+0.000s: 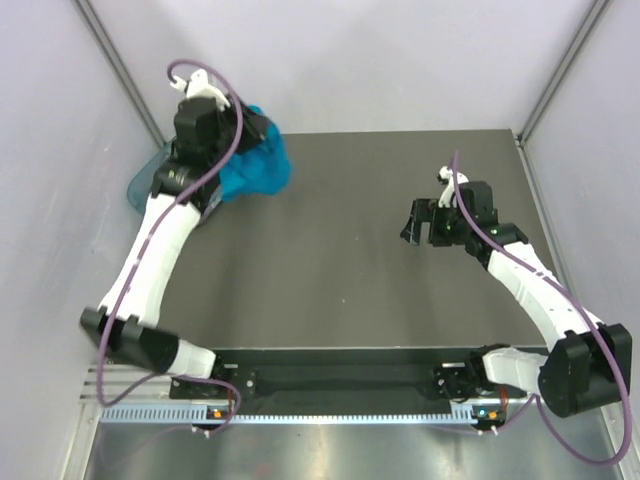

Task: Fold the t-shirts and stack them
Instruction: Move the tshirt to the center of the board

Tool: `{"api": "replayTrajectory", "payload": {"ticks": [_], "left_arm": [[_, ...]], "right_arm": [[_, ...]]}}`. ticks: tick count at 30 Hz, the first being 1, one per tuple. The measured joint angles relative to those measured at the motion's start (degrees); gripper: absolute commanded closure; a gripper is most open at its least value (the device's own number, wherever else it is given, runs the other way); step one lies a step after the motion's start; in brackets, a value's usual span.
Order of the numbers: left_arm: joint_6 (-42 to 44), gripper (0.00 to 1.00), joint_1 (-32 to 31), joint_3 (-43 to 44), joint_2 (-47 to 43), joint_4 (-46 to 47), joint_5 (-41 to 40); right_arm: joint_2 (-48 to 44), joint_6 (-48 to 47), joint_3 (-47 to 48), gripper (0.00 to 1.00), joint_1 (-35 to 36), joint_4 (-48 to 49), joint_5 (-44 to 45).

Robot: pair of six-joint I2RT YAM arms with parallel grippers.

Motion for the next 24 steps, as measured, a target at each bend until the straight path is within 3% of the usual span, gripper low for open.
{"api": "replayTrajectory", "payload": {"ticks": [1,2,7,8,11,15,19,24], "left_arm": [[0.07,0.12,-2.10,-2.64,-2.89,0.37,0.79],[0.15,0.01,-3.48,-5.77,-6.10,0.33,1.31],[-3.37,0.01,-4.22,-25.09,-21.24,-0.09,2.19],[-3.69,0.06,-4.26,-28.22,-22.67,-0.57,2.38],[-4.39,0.21,-4.39,-36.79,-24.72,-2.78,3.78],[-4.96,0.33,-4.57,-44.09,-24.81,-5.31,7.10],[-5.18,0.34,-6.32,-48.19,-24.81,-5.62,10.14],[-5.18,0.34,-7.58,-50.99,-24.79,-5.55,11.89]], "right_arm": [[0.00,0.02,0.52,0.04,0.24,-0.74,0.00],[0.00,0.02,1.25,0.04,0.39,-1.57,0.02],[-0.20,0.48,3.50,0.05,1.09,-5.09,0.63],[-0.35,0.50,3.63,0.05,1.22,-5.77,0.92],[-0.39,0.52,3.74,0.16,1.88,-6.75,1.49],[3.76,0.79,4.17,0.44,3.13,-7.28,1.88],[15.21,1.53,9.40,0.38,6.21,-8.07,1.44],[31.10,2.71,24.09,0.33,13.73,-8.50,2.40]]}}
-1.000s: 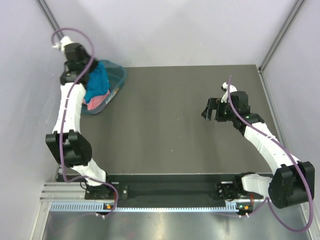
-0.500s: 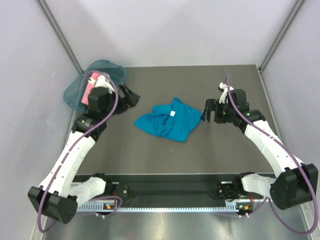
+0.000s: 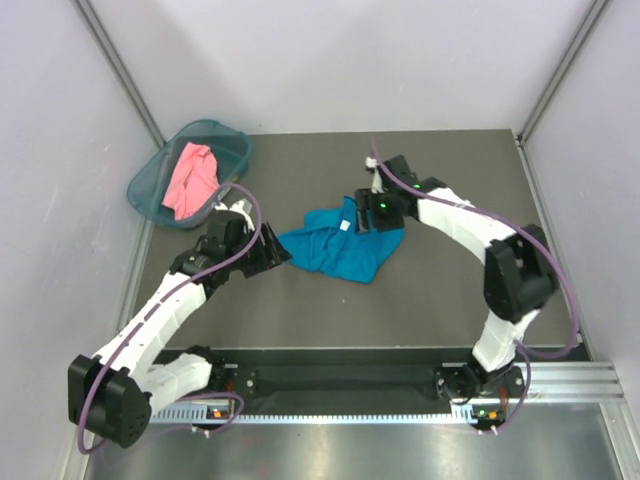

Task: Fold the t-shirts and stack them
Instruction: Move the tshirt to the center of the board

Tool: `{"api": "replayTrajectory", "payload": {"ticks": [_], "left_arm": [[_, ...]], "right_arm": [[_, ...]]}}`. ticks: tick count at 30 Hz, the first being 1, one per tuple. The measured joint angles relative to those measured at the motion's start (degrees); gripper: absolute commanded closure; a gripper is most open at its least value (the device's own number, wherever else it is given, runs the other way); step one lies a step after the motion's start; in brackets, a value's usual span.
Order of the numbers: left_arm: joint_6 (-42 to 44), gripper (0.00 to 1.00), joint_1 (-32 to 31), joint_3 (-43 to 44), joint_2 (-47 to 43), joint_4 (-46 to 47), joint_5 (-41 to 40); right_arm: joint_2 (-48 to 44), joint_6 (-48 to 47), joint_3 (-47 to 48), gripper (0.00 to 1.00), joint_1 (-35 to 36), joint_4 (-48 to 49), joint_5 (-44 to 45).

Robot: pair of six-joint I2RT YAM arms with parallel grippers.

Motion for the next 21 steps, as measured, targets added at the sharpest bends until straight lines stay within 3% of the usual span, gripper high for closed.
{"api": "replayTrajectory", "payload": {"ticks": [4,8,12,15,21], "left_arm": [[0.00,0.35,0.00,-0.92,0.04,1.51,2.67],[-0.44,0.34,-0.39,-2.21,2.34,6.99,6.86],[-1.99,0.35,-3.34,-1.73,10.45,13.99,7.43],[-2.99,0.46,-6.03,2.01,19.80,16.00,7.39],[-5.55,0.49,-8.46,10.16,32.85,18.14,5.88]], "right_arm": [[10.60,1.46,14.05,0.34,3.80,-0.15,2.71],[13.64,2.36,17.57,0.31,5.27,-0.11,6.49],[15.19,1.99,20.61,0.29,4.57,-1.42,9.29],[16.98,1.03,23.93,0.29,2.89,-0.94,10.43],[22.99,-2.43,31.82,0.34,-0.02,-0.87,11.17]]}}
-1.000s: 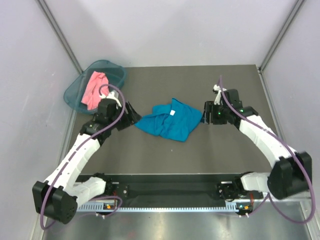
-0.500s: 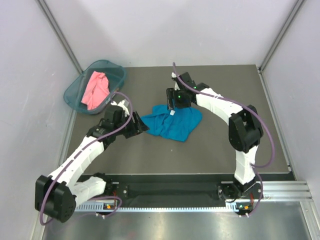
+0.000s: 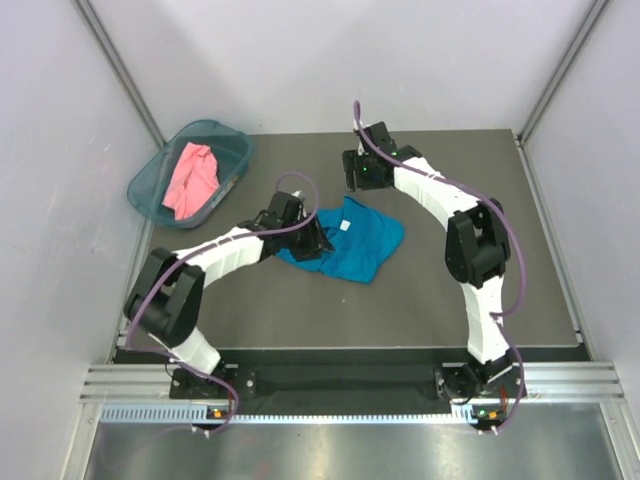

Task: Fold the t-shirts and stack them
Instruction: Move the tshirt to the center of the board

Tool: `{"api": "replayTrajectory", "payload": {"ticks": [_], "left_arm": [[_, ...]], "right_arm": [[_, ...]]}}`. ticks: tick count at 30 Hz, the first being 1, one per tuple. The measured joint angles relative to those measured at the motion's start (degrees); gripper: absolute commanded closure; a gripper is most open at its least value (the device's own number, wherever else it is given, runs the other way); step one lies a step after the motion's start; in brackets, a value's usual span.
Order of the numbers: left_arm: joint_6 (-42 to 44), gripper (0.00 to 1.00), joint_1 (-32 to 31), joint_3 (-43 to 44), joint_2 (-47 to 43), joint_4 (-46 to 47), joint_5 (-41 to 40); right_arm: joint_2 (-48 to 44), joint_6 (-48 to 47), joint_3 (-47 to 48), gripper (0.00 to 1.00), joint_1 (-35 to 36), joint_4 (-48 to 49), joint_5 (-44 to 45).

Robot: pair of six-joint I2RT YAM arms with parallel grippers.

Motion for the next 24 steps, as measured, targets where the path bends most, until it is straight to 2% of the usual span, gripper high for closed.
{"api": "replayTrajectory", "payload": {"ticks": [3,8,12,14,18,20,22,24], "left_arm": [[-0.74,0.48,-0.46,2.36,2.86,-0.09,-1.53],[-2.10,0.48,-0.81,4.81,5.46,-0.22,-3.21],[-3.50,0.50,-0.92,6.56,7.76,-0.59,-3.91],[-3.89,0.52,-1.05,8.09,9.53,-1.27,-4.42],[-4.26,0.58,-1.27,10.80,11.96,-3.58,-5.79],[-4.26,0.60,-1.31,11.67,12.61,-4.46,-6.21],[-4.31,0.67,-1.33,12.52,13.35,-5.09,-6.47],[-4.04,0.70,-1.33,13.33,14.16,-5.53,-6.60]], "right_arm": [[3.26,-0.94,3.41,0.38,-0.07,-0.11,-0.61],[4.90,-1.57,3.74,0.42,0.07,-0.33,-3.13],[5.01,-2.01,3.78,0.52,0.07,-0.35,-4.33],[5.11,-2.14,4.00,0.53,0.07,-0.39,-4.87],[5.51,-2.36,4.50,0.55,0.07,-0.37,-5.31],[5.86,-2.45,4.72,0.59,0.07,-0.44,-5.55],[6.64,-2.47,5.29,0.61,0.07,-0.46,-5.79],[7.32,-2.49,5.68,0.61,0.07,-0.68,-6.01]]}}
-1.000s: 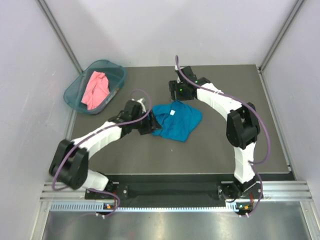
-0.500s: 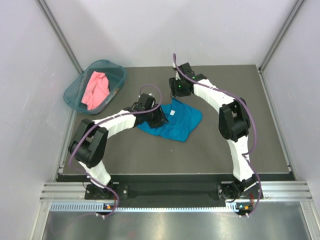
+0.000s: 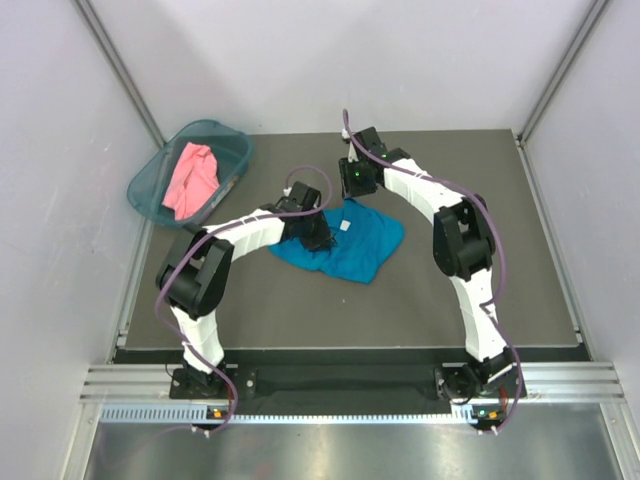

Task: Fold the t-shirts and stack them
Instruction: Move the tshirt to the center of the board, then flatten the tshirt out

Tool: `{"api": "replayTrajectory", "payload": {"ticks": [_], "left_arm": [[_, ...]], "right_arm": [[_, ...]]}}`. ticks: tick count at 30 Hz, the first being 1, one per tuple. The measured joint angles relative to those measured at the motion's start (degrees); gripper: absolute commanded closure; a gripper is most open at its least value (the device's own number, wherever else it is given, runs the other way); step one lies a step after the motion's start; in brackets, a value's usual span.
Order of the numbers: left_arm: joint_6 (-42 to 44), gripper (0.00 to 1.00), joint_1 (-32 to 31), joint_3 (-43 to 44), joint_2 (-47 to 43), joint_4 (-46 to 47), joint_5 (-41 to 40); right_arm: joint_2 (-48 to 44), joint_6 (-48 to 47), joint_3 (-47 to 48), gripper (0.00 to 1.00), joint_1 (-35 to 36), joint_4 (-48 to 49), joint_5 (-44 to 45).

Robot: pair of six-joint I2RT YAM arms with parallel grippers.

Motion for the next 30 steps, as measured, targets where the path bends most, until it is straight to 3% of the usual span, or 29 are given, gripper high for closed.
{"api": "replayTrajectory", "payload": {"ticks": [4,6,9,11,13,16,17,19,25,30], "left_arm": [[0.39,0.73,0.00,0.74,0.52,-1.16,-0.04],[0.48,0.71,0.00,0.74,0.55,-1.44,-0.07],[0.63,0.65,0.00,0.76,0.83,-1.68,0.00],[0.72,0.60,0.00,0.79,1.07,-1.70,0.02],[0.66,0.61,-0.02,0.85,1.27,-1.75,0.07],[0.70,0.76,-0.07,1.22,1.95,-1.70,0.13],[0.81,0.82,-0.07,1.33,2.21,-1.75,0.13],[1.03,0.97,-0.09,1.68,2.67,-2.08,-0.02],[2.29,1.00,-0.11,2.99,2.49,-3.34,-1.51],[3.96,1.00,-0.11,4.26,-3.04,-7.54,-5.57]], "right_arm": [[1.09,0.02,0.33,0.54,0.00,-1.01,-0.83],[1.29,-0.13,0.33,0.49,0.00,-1.49,-1.16],[1.33,-0.59,0.33,0.49,0.15,-1.95,-1.46],[1.33,-0.87,0.33,0.52,0.22,-2.08,-1.51],[1.33,-1.01,0.28,0.61,0.26,-2.32,-1.62],[1.33,-1.18,0.20,0.77,0.35,-2.45,-1.57],[1.33,-1.14,0.17,0.90,0.35,-2.56,-1.57],[1.33,-1.11,0.17,0.98,0.37,-2.82,-1.46],[0.24,-0.79,-0.15,0.99,0.37,-3.63,-0.22],[-5.38,-0.76,-0.28,1.00,0.37,-6.69,1.09]]}}
